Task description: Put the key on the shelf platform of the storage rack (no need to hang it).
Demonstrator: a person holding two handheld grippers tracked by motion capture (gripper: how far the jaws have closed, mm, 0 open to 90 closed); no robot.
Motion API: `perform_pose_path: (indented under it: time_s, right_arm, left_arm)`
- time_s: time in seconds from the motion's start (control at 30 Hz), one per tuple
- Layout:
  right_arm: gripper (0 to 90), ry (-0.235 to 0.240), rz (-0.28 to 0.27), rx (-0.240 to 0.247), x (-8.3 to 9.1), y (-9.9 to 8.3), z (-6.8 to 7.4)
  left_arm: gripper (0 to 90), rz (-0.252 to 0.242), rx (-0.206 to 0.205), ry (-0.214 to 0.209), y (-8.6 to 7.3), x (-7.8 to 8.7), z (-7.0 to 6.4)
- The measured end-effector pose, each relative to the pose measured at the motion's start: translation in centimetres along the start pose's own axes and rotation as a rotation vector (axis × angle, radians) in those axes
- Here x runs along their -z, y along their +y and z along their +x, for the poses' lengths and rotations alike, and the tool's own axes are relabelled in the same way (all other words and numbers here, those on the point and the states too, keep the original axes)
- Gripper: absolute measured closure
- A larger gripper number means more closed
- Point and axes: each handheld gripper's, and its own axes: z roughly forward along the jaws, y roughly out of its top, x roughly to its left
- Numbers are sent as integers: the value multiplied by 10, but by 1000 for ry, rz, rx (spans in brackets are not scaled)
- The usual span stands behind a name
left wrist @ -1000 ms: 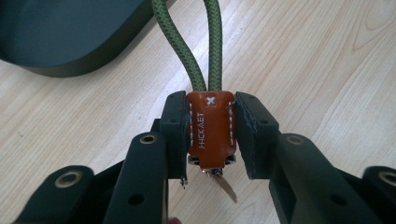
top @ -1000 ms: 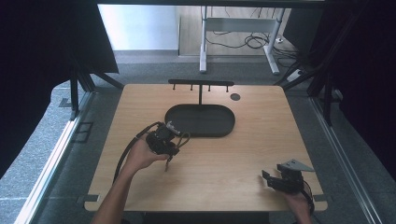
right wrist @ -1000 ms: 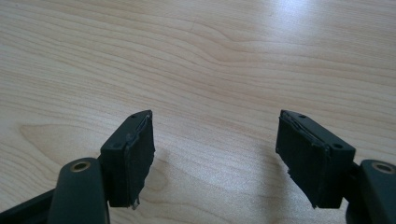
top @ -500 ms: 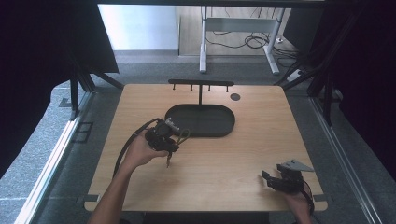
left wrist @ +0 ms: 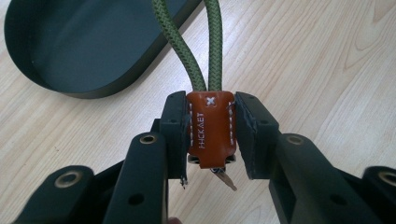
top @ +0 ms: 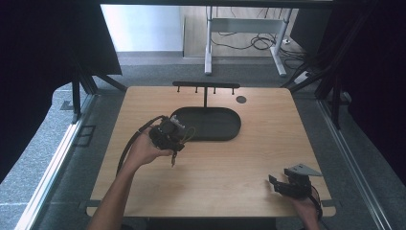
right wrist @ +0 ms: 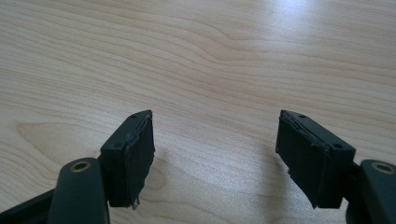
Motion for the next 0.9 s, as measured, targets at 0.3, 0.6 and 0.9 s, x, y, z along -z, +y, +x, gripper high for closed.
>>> perform_pose_path:
  time_s: [0.3, 0.6, 0.9]
  right_arm:
    - [282, 2, 7, -1, -1, -1, 0]
    - [282, 1, 9, 3, -2, -1, 0]
    - [285, -2, 17, 11, -3, -1, 1]
  left_arm:
    - [668, -10, 1, 4, 3, 5, 4]
    - [668, -13, -2, 4, 9, 5, 7]
    - [668, -8, -12, 12, 18, 4, 9]
